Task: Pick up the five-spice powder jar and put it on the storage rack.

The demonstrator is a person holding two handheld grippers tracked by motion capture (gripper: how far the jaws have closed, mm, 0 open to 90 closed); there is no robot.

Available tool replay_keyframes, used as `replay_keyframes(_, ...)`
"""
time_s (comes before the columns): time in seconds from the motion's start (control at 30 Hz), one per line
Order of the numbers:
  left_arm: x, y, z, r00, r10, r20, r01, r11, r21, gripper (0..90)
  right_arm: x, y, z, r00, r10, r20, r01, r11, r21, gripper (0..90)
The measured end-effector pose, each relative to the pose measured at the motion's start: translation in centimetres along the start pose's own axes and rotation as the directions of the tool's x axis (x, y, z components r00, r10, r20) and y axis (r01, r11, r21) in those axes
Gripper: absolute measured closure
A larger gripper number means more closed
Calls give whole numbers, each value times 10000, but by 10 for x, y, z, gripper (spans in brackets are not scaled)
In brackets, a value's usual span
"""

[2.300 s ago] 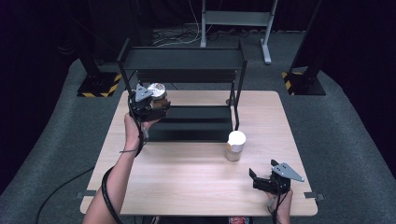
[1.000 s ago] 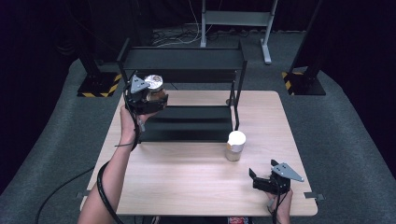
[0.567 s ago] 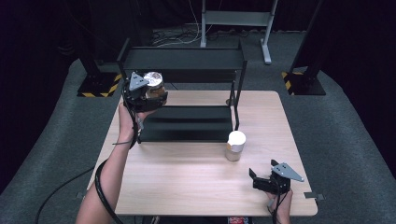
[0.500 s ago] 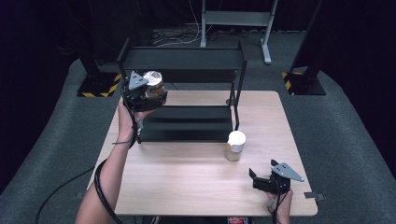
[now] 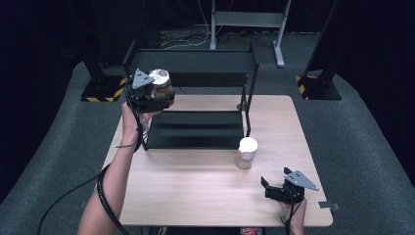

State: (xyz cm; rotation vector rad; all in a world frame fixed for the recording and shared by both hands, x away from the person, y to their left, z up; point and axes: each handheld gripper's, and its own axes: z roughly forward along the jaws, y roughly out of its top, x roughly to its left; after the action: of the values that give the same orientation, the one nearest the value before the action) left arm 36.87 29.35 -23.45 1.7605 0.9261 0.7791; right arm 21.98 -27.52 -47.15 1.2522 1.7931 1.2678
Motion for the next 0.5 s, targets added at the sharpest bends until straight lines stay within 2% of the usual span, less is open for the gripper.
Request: replay_keyframes(0.5, 5, 13, -5, 9999, -24, 98, 25, 9999, -126, 302, 0, 0, 0, 10000, 8, 17, -8, 10000, 0, 2)
